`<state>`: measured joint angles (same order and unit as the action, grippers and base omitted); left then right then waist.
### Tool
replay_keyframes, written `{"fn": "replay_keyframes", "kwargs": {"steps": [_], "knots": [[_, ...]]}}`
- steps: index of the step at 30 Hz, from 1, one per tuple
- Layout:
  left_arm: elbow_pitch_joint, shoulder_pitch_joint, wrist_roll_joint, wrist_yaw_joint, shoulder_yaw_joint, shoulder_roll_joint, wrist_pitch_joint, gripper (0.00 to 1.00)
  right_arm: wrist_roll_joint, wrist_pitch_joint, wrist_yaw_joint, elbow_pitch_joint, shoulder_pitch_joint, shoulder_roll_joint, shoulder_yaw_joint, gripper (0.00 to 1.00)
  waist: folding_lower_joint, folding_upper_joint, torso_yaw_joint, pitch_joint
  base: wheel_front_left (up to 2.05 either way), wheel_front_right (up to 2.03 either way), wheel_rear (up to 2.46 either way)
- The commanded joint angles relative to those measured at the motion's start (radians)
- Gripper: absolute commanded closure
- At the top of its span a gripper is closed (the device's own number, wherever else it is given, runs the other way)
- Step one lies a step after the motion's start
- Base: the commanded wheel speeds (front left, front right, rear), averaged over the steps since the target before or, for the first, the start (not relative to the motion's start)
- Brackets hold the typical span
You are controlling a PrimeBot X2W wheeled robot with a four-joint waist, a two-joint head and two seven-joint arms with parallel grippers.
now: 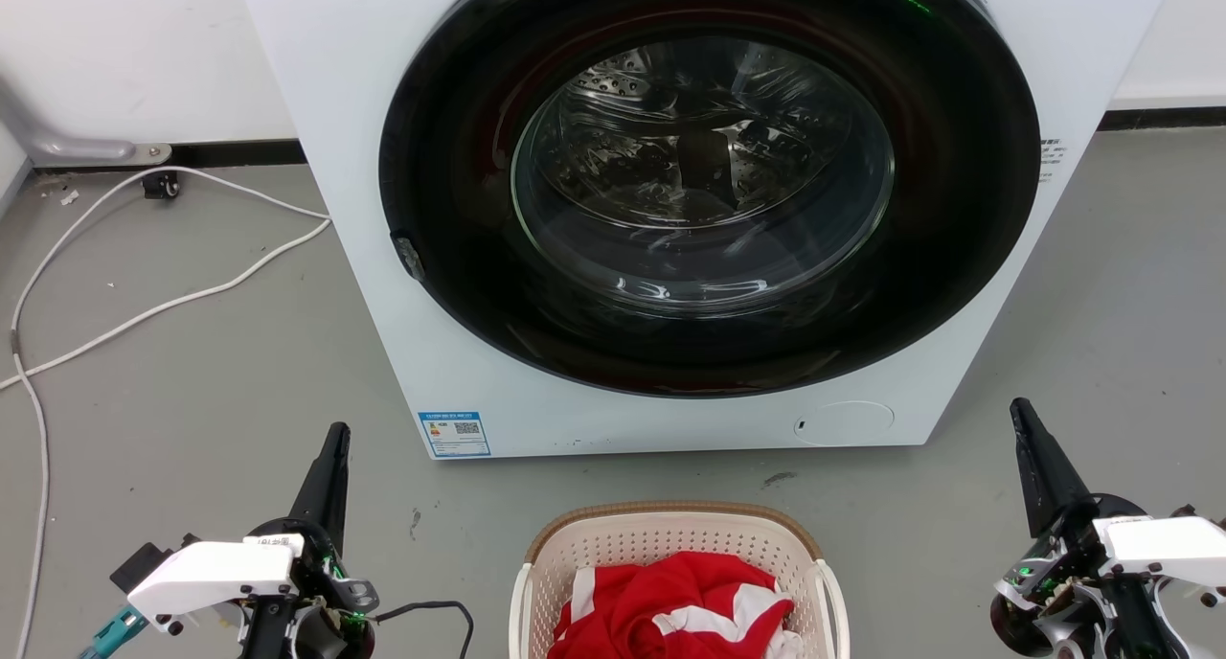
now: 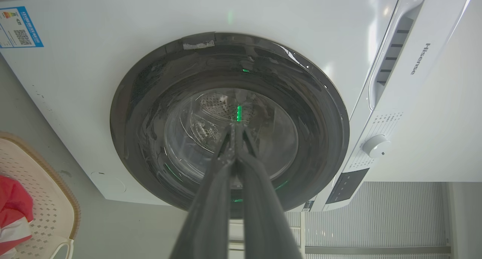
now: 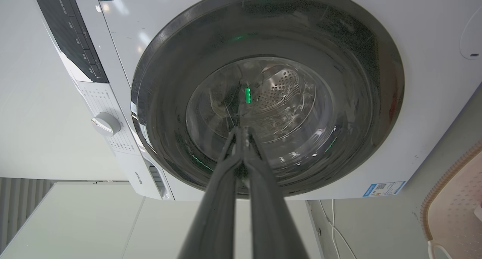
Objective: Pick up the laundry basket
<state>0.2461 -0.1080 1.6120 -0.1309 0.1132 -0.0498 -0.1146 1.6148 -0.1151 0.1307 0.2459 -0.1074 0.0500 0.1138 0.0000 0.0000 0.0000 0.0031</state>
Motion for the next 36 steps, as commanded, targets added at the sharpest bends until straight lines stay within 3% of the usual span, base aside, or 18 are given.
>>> {"fn": "replay_keyframes", "kwargs": {"steps": [1,36], "knots": [[-0.002,-0.003,0.001,-0.001,0.001,-0.001,-0.001,1.00,-0.007,0.002,0.000,-0.001,-0.004,0.001,-0.001,1.00,0.0000,0.0000,0.000,0.000,0.00,0.00,0.00],[-0.001,-0.003,0.001,-0.001,0.001,-0.001,-0.001,1.00,-0.007,0.002,0.000,-0.002,-0.004,0.001,-0.001,1.00,0.0000,0.0000,0.000,0.000,0.00,0.00,0.00]]}}
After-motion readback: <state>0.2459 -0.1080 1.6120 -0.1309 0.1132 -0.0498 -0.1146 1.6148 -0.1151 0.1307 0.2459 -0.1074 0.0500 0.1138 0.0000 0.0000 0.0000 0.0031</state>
